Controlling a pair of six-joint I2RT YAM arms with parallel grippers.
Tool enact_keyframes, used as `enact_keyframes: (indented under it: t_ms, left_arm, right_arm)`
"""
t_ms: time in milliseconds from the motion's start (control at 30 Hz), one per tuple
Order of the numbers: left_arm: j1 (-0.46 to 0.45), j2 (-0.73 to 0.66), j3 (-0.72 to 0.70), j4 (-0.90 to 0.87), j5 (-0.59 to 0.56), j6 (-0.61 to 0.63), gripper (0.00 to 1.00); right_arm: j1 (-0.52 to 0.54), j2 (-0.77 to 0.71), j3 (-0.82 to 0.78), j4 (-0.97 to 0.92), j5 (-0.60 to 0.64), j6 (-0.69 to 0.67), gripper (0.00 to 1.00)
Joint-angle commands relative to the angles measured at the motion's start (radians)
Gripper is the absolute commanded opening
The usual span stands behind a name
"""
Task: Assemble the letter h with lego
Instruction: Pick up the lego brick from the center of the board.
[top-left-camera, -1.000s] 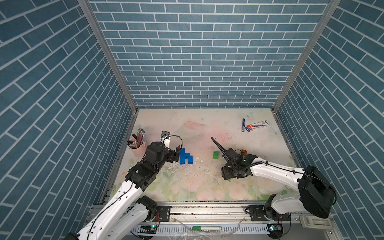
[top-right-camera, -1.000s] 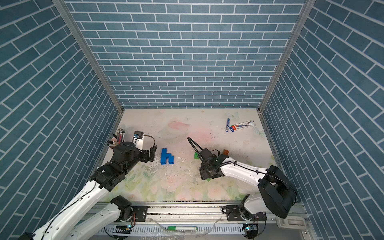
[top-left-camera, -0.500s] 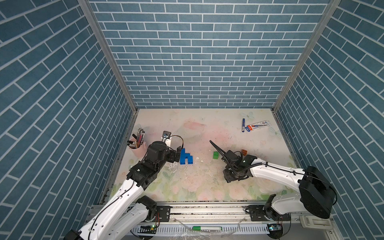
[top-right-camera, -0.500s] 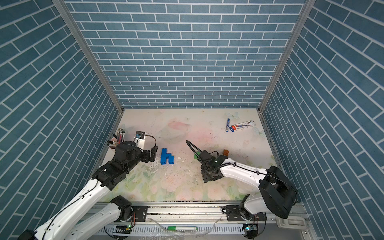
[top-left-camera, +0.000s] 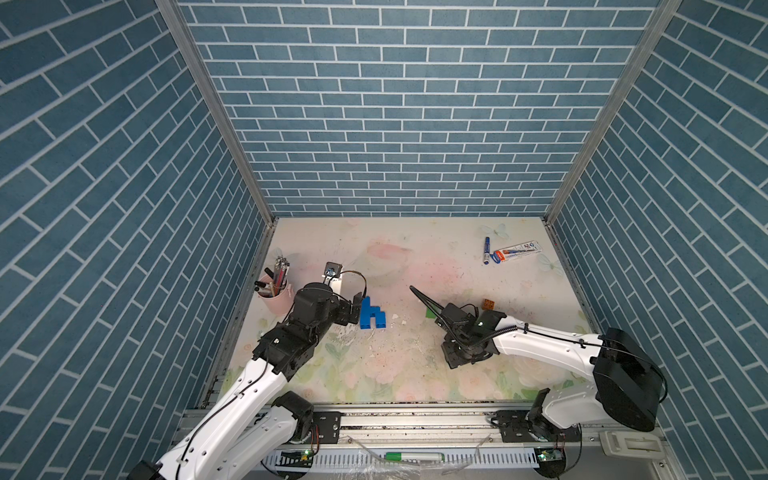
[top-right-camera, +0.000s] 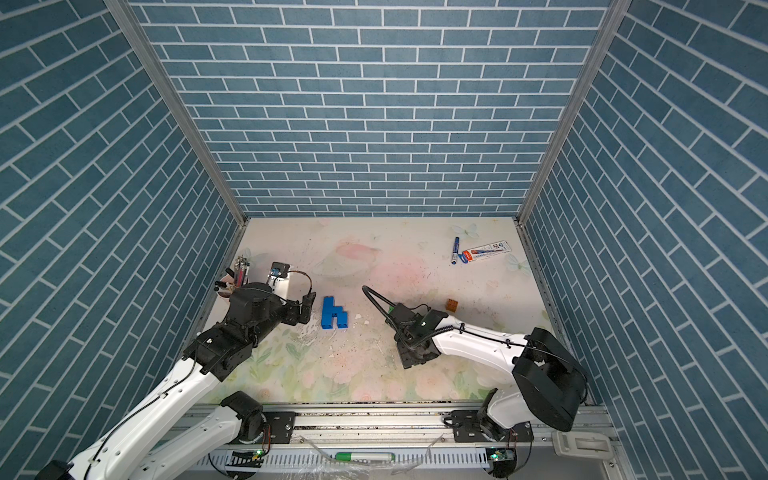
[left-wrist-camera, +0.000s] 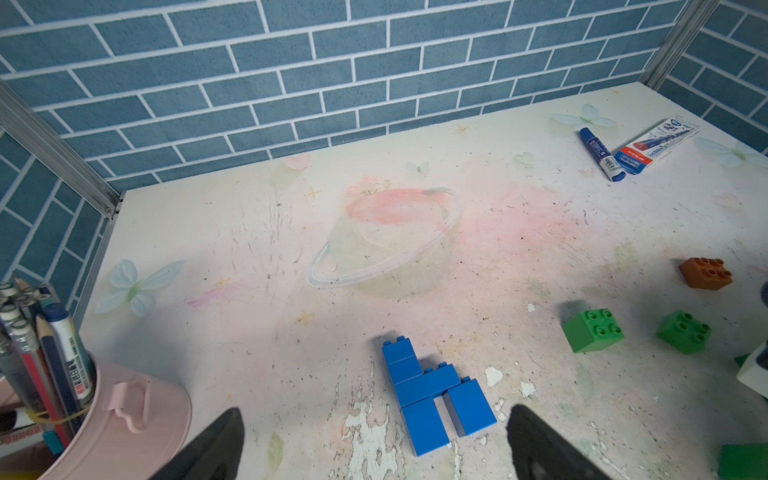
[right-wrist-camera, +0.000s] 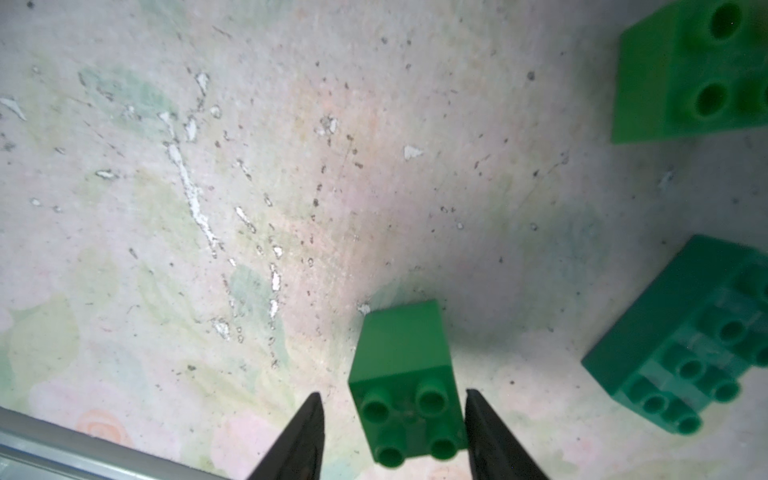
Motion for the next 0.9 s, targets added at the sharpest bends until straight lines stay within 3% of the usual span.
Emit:
enact_keyframes:
  t_ms: [0, 300, 533, 667, 867]
  left_arm:
    - [0.002, -0.018, -0.01, 0.005, 0.0, -0.002, 0.99]
    - [0.002, -0.022, -0.01, 0.002, 0.004, -0.007, 0.99]
    - [0.002, -0.023, -0.01, 0.002, -0.003, -0.007, 0.99]
    - [0.001, -0.019, -0.011, 0.0, -0.002, -0.008, 0.99]
    - [0.0, -0.028, -0.01, -0.007, -0.007, -0.01, 0.99]
  right_arm:
    - [0.01, 0.017, 0.017, -0.026, 0.016, 0.047, 0.52]
    - [0.011, 0.067, 0.036, -0.008, 0.072, 0.078, 0.34]
    - [0.011, 0.057, 0.057, -0.027, 0.112, 0.12, 0.0]
    - [-0.025, 0.022, 0.104, -0.058, 0.168, 0.107, 0.0]
    - [-0.142, 0.079, 0.19, -0.041, 0.115, 0.036, 0.0]
